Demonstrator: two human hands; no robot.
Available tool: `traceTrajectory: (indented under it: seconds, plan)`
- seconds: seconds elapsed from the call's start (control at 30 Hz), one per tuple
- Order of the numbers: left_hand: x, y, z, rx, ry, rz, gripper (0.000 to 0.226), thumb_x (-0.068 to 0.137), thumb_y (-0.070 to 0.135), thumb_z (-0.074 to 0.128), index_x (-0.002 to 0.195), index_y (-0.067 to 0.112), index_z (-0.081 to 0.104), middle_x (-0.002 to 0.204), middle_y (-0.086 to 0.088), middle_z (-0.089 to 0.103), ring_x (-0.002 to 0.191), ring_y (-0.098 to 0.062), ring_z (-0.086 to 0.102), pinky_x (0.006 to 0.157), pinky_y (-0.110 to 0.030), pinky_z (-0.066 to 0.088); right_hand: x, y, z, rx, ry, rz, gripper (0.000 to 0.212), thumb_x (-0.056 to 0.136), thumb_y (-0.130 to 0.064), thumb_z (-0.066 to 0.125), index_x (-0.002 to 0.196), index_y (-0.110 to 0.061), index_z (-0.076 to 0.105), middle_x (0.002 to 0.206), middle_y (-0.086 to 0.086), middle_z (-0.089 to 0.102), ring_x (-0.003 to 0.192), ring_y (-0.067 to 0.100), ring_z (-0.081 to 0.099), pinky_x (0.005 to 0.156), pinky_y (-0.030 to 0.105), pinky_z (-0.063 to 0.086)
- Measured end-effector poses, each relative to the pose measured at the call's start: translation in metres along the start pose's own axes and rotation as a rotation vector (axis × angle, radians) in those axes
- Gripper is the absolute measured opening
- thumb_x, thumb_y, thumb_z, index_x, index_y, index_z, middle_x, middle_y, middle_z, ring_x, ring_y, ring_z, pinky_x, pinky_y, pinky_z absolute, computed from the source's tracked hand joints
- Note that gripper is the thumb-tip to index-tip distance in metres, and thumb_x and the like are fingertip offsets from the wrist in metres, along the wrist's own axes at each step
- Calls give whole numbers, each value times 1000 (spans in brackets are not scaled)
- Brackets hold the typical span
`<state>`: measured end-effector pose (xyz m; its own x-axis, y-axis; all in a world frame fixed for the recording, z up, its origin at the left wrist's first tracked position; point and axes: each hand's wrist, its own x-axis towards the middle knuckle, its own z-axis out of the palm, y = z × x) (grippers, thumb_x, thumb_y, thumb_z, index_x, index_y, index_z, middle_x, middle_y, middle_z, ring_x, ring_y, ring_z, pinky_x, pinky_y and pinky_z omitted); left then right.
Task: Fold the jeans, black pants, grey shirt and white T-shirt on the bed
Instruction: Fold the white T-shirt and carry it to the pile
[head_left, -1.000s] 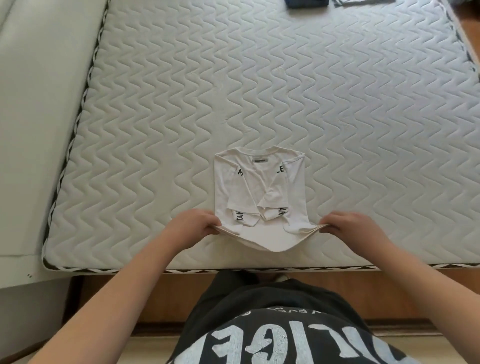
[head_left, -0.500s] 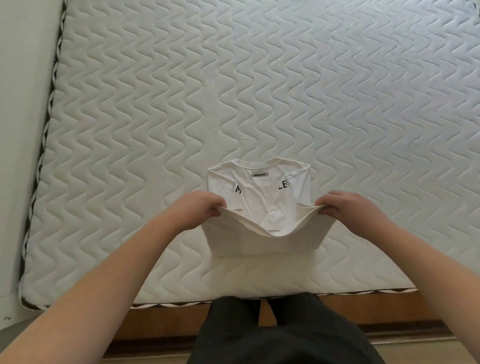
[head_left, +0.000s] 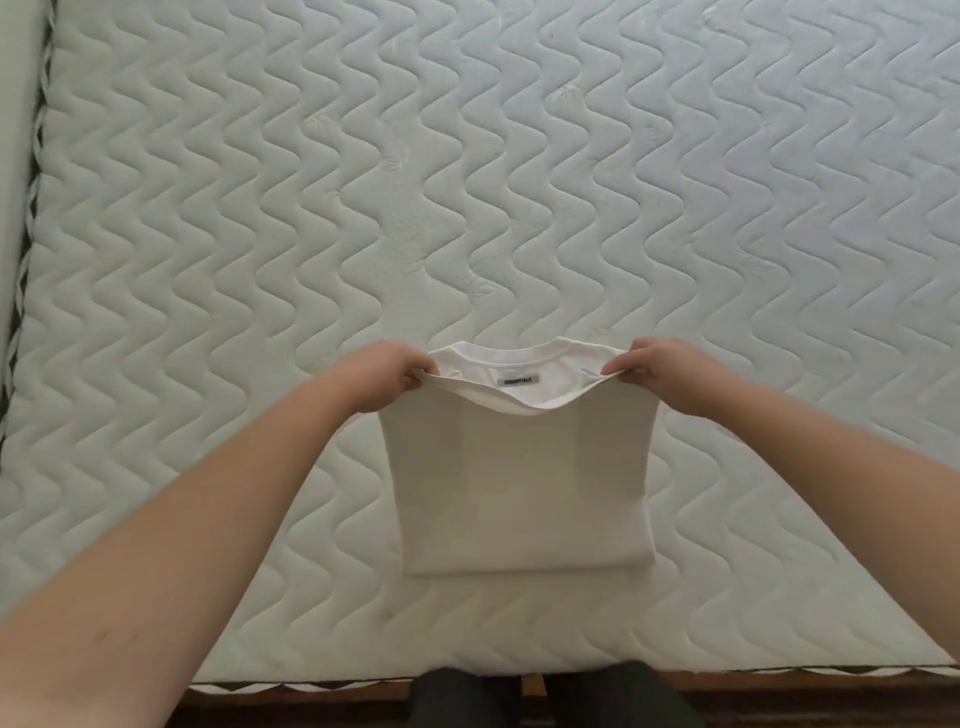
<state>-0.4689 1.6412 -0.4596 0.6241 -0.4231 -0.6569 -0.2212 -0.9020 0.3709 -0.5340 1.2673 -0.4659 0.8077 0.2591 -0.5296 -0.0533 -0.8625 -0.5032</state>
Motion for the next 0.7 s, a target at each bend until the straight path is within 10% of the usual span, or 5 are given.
traceTrajectory:
  seconds: [0.23, 0.5, 0.7]
  plan:
    - [80, -35, 8, 44, -24, -56, 23, 95, 18, 55, 109, 30, 67, 97, 7, 64, 94, -18, 57, 68, -27, 42, 86, 42, 34, -90, -17, 67, 22, 99, -20, 50, 113, -21, 68, 108, 0, 67, 105, 26, 58, 86, 34, 43]
    - [137, -42, 54, -36, 2, -96, 40, 86, 41, 70, 120, 22, 63, 112, 2, 65, 107, -20, 58, 89, -31, 46, 144, 54, 78, -259, 40, 162, 36, 93, -55, 51, 118, -31, 60, 114, -5, 63, 118, 21, 49, 94, 37, 27]
    - [151, -42, 64, -78, 192, -118, 20, 86, 31, 71, 103, 20, 68, 105, -2, 69, 100, -22, 61, 79, -30, 45, 152, 48, 83, -152, 148, 164, 27, 89, -39, 66, 110, -24, 61, 110, 0, 61, 111, 24, 53, 93, 38, 34]
